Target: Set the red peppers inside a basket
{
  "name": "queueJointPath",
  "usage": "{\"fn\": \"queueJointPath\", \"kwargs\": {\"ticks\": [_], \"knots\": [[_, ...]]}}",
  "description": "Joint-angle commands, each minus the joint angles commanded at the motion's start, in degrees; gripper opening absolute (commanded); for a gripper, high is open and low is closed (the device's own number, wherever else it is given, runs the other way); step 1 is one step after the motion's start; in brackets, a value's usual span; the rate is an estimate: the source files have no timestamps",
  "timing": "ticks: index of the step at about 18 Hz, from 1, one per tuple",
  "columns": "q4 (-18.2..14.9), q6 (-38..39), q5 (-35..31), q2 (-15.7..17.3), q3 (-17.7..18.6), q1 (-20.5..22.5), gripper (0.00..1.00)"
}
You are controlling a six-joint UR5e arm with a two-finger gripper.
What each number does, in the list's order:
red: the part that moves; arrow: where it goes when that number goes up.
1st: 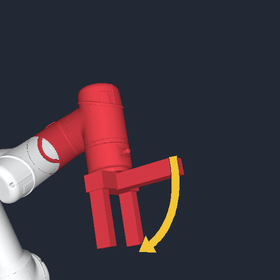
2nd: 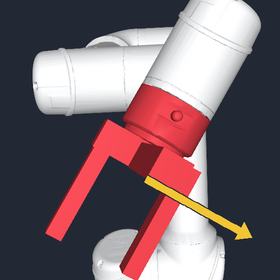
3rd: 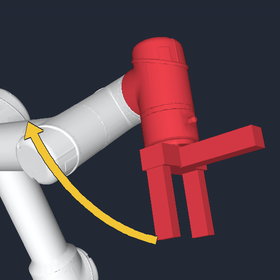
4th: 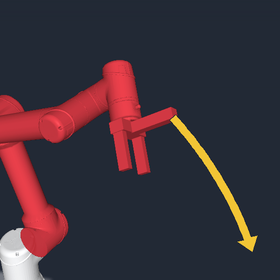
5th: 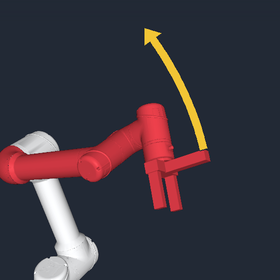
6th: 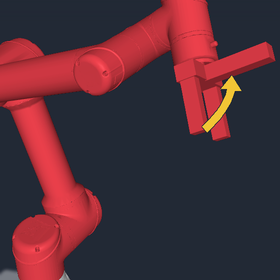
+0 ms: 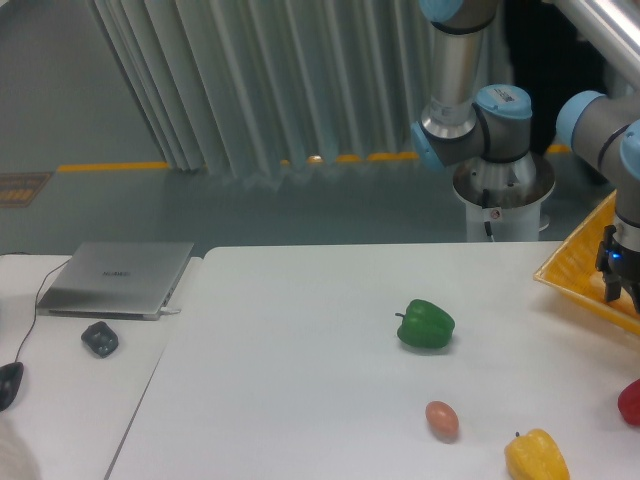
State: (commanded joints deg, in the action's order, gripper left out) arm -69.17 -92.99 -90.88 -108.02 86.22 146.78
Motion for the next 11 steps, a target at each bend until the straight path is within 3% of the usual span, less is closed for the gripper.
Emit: {"fn": "queueJointPath", "kwargs": {"ticks": [5,11], "knots": [[1.3,-0.7,-0.4,-3.3,-3.4,0.1,1.0],[3.9,-0.7,-3.4,-7.7,-3.4,-0.6,1.0]]}}
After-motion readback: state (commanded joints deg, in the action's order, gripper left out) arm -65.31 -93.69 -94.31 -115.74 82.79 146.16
